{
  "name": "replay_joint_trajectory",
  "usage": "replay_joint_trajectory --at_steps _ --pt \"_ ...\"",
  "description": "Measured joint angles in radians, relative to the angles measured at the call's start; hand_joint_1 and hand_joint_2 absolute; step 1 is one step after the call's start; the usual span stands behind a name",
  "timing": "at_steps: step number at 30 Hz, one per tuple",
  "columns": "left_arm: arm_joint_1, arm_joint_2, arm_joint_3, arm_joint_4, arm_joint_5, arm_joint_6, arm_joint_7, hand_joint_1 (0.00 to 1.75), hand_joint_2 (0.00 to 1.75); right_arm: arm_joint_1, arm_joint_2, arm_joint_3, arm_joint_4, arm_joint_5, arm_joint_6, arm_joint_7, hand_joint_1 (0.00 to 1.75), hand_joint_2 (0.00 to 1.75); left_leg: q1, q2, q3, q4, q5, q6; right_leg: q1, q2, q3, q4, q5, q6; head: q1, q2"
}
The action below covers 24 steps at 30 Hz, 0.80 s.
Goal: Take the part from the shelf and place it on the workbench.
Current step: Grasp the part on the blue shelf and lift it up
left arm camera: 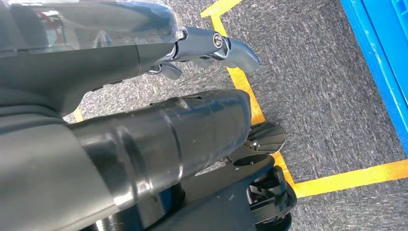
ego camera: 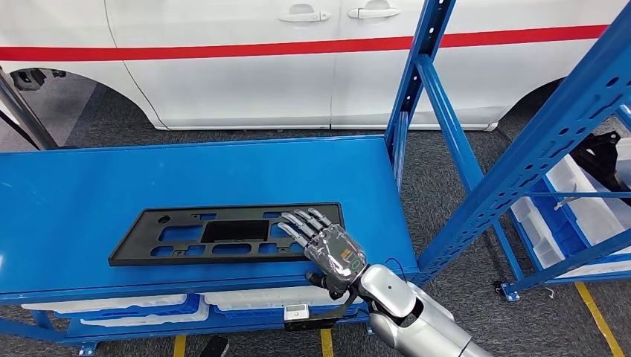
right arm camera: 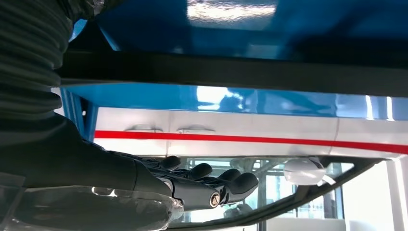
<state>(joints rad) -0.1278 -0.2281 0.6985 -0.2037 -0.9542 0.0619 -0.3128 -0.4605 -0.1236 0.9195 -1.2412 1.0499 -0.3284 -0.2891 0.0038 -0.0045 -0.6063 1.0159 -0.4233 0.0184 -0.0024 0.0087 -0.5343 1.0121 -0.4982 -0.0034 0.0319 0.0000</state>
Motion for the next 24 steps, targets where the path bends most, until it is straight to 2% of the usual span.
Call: replay_joint_trajectory --at_steps 9,15,24 --pt "0.0 0.0 0.0 0.0 -0.011 -0.001 0.006 0.0 0.0 -0.02 0.004 -0.016 0.068 0.044 -0.022 0.038 0.0 1.75 0.0 0.0 0.0 0.0 0.0 0.0 0.0 0.0 0.0 0.0 0.0 0.0 0.0 0.0" --pt "0.0 0.0 0.0 0.0 -0.018 -0.008 0.008 0.0 0.0 -0.039 0.034 -0.039 0.133 0.099 -0.068 0.089 0.0 1.75 0.0 0.0 0.0 0.0 0.0 0.0 0.0 0.0 0.0 0.0 0.0 0.0 0.0 0.0" --pt "-0.001 0.0 0.0 0.0 -0.029 -0.013 0.013 0.0 0.0 -0.048 0.084 -0.087 0.21 0.133 -0.129 0.1 0.0 1.75 0.0 0.0 0.0 0.0 0.0 0.0 0.0 0.0 0.0 0.0 0.0 0.0 0.0 0.0"
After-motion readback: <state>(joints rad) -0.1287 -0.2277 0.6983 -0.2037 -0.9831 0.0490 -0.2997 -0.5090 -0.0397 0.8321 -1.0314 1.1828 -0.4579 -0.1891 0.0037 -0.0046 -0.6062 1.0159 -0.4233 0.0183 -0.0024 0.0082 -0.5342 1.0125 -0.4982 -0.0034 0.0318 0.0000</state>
